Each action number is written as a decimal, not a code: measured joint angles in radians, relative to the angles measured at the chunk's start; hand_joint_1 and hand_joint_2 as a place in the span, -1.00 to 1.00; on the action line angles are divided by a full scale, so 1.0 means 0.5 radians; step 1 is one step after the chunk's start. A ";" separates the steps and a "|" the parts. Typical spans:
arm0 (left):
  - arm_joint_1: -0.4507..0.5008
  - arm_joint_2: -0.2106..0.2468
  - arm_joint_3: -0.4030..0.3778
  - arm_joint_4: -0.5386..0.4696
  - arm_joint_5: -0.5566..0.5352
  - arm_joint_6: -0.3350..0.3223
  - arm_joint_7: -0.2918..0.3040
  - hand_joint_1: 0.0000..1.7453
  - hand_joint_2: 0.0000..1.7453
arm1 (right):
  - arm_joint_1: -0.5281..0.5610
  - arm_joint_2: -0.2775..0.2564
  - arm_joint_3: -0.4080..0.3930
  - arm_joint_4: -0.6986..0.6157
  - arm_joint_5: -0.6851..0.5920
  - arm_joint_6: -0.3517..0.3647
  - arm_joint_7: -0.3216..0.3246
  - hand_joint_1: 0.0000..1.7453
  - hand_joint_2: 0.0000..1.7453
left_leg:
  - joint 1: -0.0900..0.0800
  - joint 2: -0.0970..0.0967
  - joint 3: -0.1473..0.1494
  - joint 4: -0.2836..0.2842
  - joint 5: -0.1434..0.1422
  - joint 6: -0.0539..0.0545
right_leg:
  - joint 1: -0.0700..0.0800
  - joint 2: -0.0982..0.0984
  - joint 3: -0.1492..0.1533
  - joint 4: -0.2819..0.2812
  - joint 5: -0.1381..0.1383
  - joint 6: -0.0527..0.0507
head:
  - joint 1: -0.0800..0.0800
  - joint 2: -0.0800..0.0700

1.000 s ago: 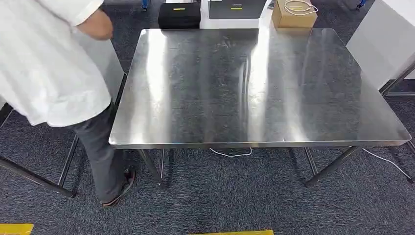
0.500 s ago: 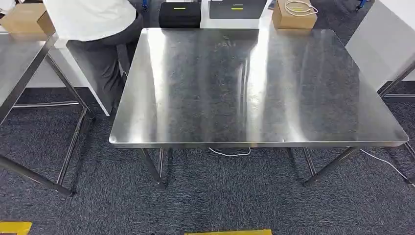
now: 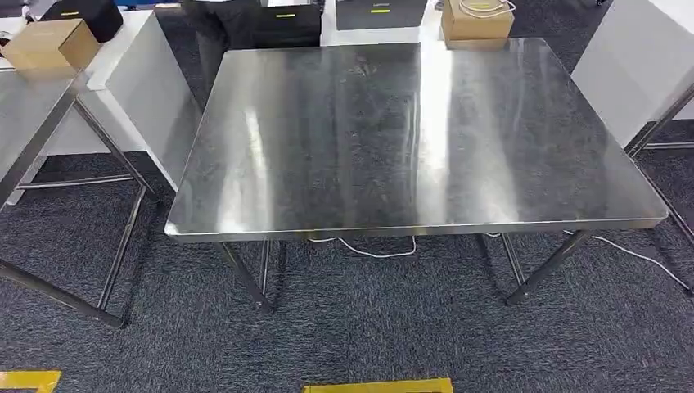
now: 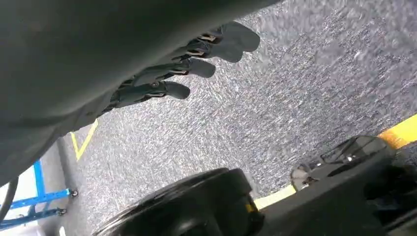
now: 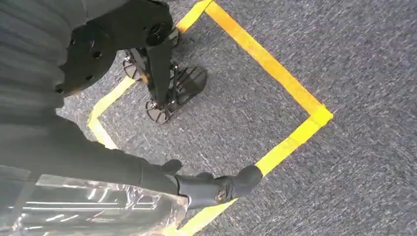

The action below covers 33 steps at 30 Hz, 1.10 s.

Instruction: Take the parts from the cabinet and place them on the table.

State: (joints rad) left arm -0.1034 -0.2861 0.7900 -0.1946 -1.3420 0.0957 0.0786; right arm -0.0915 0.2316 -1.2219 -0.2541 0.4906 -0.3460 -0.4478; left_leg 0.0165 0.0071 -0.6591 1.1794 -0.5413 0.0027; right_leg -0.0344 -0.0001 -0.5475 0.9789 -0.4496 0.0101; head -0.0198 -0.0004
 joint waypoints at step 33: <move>0.030 -0.006 0.127 -0.003 0.124 0.353 0.130 -1.00 -1.00 | 0.045 -0.089 0.067 0.010 0.128 -0.206 0.138 -1.00 1.00 | -0.006 0.001 -0.052 0.257 -0.135 0.001 | 0.006 0.000 0.027 -0.023 -0.001 -0.010 | -0.002 0.000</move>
State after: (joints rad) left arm -0.0887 -0.2892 0.8534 -0.1961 -1.2798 0.2724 0.1438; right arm -0.0691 0.1873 -1.1883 -0.2491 0.5547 -0.4490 -0.3788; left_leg 0.0134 0.0073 -0.6853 1.3081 -0.6087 0.0033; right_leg -0.0316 0.0001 -0.5340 0.9676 -0.4502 0.0053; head -0.0206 -0.0004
